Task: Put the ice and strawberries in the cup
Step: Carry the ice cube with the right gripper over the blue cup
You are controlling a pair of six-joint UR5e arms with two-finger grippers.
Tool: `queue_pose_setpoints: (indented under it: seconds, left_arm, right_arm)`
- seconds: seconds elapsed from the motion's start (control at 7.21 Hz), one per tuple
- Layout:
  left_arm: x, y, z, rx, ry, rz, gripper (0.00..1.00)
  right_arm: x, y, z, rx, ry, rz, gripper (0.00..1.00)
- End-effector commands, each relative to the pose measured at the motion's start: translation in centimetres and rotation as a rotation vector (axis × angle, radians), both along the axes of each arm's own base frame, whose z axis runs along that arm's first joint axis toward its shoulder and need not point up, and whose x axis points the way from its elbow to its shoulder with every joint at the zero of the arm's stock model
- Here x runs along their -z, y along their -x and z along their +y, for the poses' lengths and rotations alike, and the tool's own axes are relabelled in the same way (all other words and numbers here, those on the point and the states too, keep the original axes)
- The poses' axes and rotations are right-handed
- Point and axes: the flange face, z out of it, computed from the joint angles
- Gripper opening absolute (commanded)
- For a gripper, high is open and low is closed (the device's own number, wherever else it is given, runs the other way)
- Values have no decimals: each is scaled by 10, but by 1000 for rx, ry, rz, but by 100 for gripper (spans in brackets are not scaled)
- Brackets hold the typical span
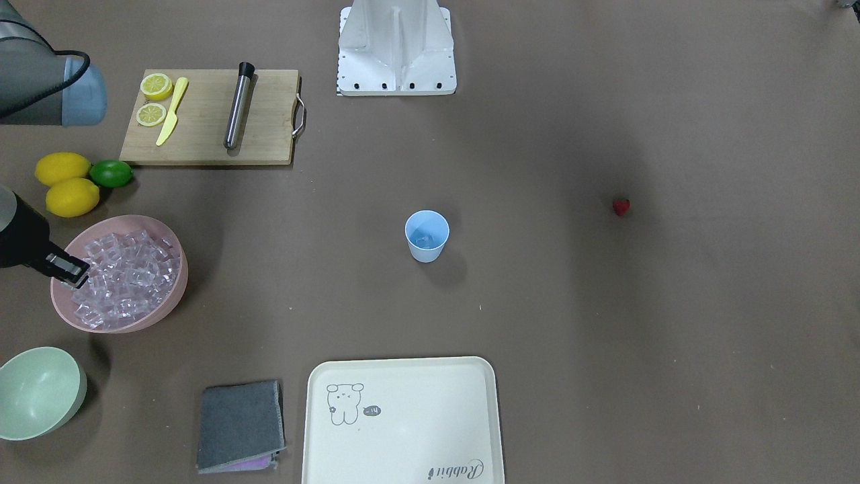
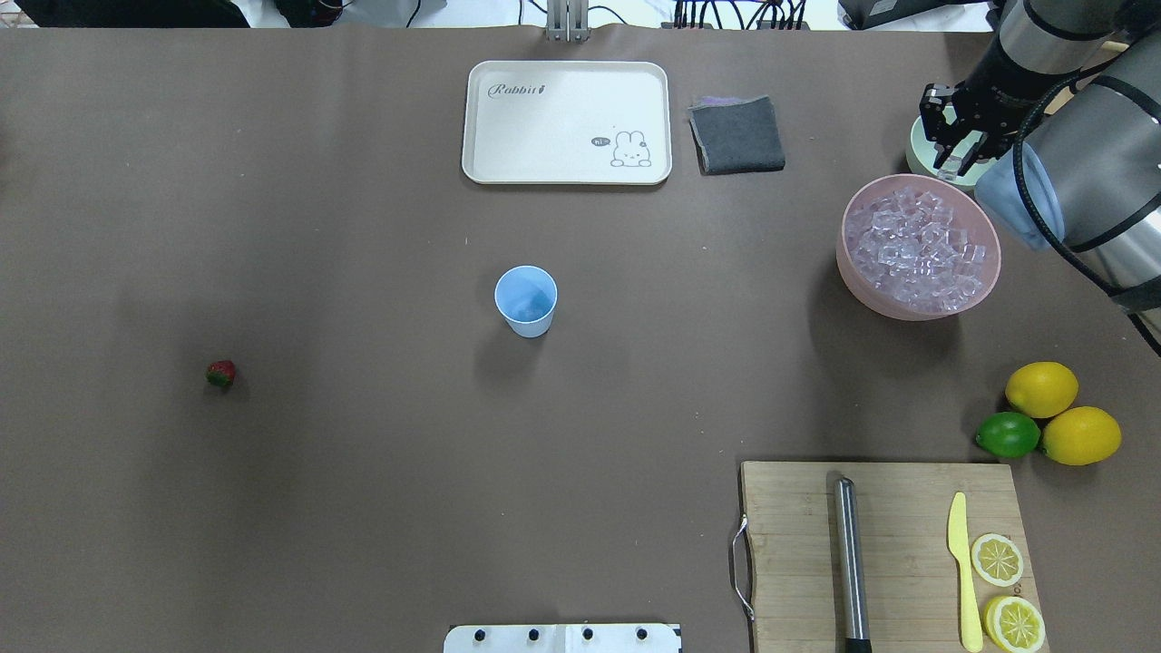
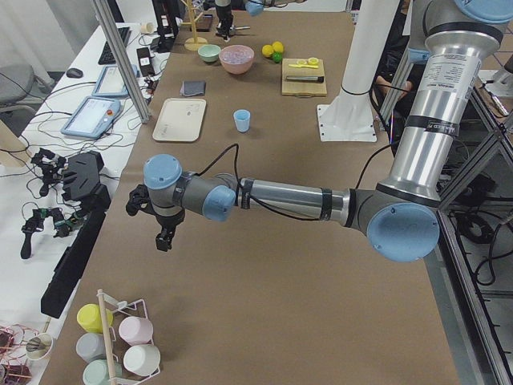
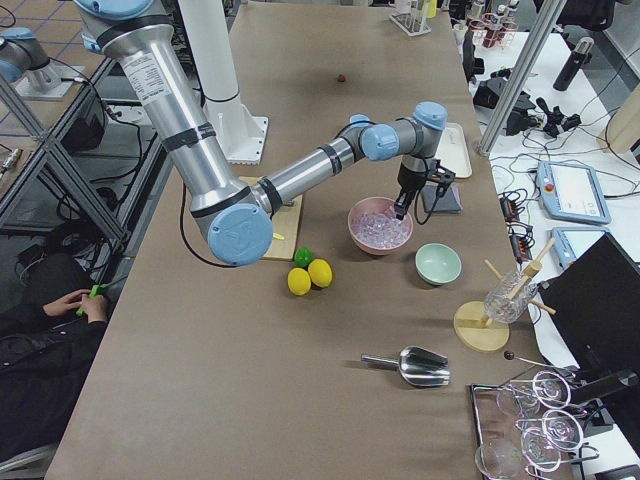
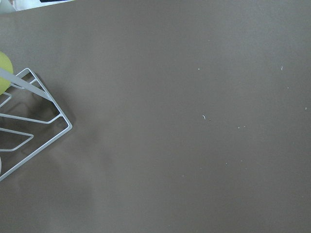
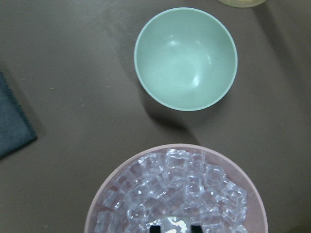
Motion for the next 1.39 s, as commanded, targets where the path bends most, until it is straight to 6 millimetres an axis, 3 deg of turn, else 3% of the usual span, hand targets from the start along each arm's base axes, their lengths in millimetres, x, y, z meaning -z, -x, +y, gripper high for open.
queue_pose_setpoints:
  seconds: [0.0,0.14,0.42,0.55,0.69,0.83,0.97,1.25]
  left_arm:
    - [1,0,0,-1,-2,1,98]
    - [0,-4,0,-7,0,0,98]
    - [-1,-6,0,-10,3,0,98]
    - [-5,-9,0,-14,0,-1,98]
    - [-15,-9,-2,-13,-8,0,98]
    - [-20,-10,-3,-15,-10,0,98]
    - [-22,-9,-1,-14,-7,1,98]
    - [-25,-10,1,-15,-4,1,98]
  right_arm:
    - [61,22,27,116,-239,-107,0]
    - [81,60,48,182,-324,-198,0]
    - [118,154,105,258,-482,-376,0]
    - [146,196,128,273,-491,-430,0]
    - [177,233,146,274,-495,-457,0]
    - [204,271,149,233,-523,-440,0]
    - [210,293,149,232,-511,-430,0]
    - [204,305,144,229,-501,-407,0]
